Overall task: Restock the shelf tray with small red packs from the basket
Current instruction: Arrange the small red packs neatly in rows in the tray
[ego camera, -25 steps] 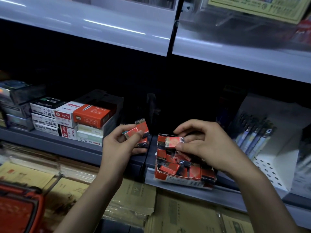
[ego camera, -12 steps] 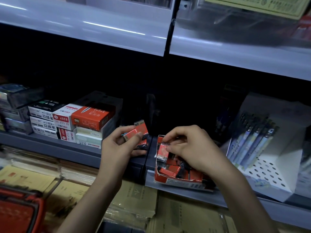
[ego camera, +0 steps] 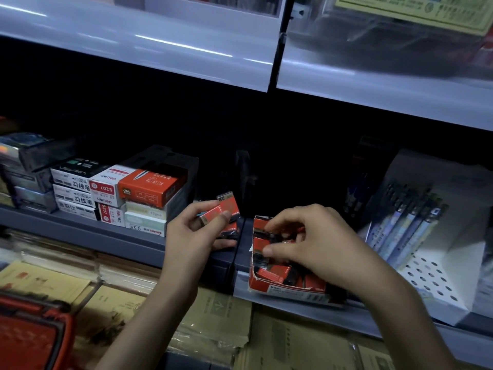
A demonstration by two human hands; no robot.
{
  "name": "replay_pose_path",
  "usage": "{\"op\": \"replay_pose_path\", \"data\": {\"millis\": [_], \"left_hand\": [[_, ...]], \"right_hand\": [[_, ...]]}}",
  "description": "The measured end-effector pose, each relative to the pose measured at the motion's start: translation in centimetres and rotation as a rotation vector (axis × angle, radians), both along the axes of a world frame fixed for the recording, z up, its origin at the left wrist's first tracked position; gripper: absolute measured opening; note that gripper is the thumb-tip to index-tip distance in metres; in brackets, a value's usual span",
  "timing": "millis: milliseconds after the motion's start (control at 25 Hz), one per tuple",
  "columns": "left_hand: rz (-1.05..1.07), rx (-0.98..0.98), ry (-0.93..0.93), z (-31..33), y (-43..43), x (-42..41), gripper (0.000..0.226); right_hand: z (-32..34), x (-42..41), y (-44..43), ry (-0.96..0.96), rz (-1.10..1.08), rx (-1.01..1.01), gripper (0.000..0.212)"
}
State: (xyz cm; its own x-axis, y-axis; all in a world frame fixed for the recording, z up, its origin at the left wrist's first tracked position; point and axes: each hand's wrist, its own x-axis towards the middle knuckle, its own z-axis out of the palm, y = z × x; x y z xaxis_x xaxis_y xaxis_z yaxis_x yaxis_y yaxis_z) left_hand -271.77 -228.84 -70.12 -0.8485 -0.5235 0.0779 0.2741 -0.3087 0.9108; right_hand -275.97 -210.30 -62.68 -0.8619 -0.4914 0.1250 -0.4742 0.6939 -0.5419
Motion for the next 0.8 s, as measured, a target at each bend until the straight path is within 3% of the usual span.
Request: {"op": "replay_pose_path", "data": {"millis": [120, 440, 680, 800], "left_hand": [[0.008, -0.011, -0.004, 0.0, 0.0, 0.0, 0.021], [0.009, -0.047, -0.007, 0.1, 0.2, 0.2, 0.018], [0.006, -0.060, -0.007, -0.2, 0.4, -0.2, 0.020], [0.011, -0.055, -0.005, -0.2, 0.3, -0.2, 0.021]], "right_hand": [[-0.4, 0.0, -0.3, 0.025, 0.001, 0.100, 0.025], [1.0, -0.9, 2.0, 0.133, -0.136, 0.014, 0.003], [0.2, -0.9, 1.7, 0.023, -0.203, 0.219, 0.039], [0.0, -0.7, 0.8, 0.054, -0.208, 0.274, 0.039]]}}
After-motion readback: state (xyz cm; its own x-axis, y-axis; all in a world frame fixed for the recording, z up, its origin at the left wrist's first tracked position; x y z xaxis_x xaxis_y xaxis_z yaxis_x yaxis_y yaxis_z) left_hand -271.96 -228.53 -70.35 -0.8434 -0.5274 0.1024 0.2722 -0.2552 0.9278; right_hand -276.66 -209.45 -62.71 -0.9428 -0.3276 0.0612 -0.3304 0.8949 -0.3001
